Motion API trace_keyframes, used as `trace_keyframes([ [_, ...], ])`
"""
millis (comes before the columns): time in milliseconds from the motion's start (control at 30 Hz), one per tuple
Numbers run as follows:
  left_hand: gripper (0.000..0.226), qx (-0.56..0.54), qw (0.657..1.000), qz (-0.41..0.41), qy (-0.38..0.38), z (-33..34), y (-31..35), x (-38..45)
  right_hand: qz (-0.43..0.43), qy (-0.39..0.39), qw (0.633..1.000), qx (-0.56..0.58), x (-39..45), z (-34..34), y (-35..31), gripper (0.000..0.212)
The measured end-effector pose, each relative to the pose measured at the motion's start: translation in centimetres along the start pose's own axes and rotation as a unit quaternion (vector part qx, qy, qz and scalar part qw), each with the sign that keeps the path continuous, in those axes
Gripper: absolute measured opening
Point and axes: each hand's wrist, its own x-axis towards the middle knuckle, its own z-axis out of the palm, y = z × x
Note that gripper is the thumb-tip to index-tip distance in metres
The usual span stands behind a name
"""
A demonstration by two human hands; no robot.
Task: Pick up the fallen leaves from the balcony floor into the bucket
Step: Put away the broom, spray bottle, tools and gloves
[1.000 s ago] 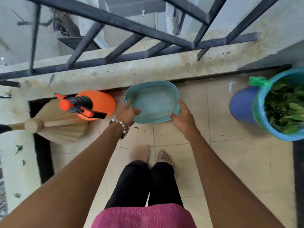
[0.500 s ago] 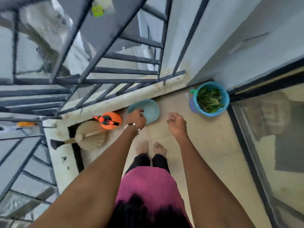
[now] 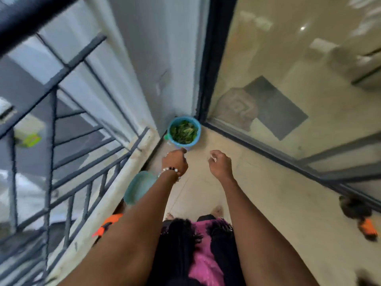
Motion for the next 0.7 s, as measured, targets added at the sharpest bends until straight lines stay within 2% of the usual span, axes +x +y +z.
trace_keyframes([
  [133, 0.045, 0.098, 0.987, 0.124, -0.017, 1.3, 8.9, 0.9, 0.039, 0.081, 0.996, -0.003, -0.4, -6.9, 4.1, 0.032],
  [300, 0.044, 0.162, 0.956, 0.243, -0.027, 3.7, 20.2, 1.2, 0.090, 0.162, 0.983, 0.012, -0.8, -15.5, 11.1, 0.032],
  [467, 0.045, 0.218, 0.912, 0.348, -0.023, 7.7, 31.6, -0.1, 0.160, 0.243, 0.956, 0.043, -2.5, -24.0, 18.6, 0.031],
  [700, 0.050, 0.261, 0.832, 0.485, -0.068, 15.7, 44.3, -4.6, 0.241, 0.355, 0.900, 0.077, -7.4, -32.5, 28.2, 0.030],
])
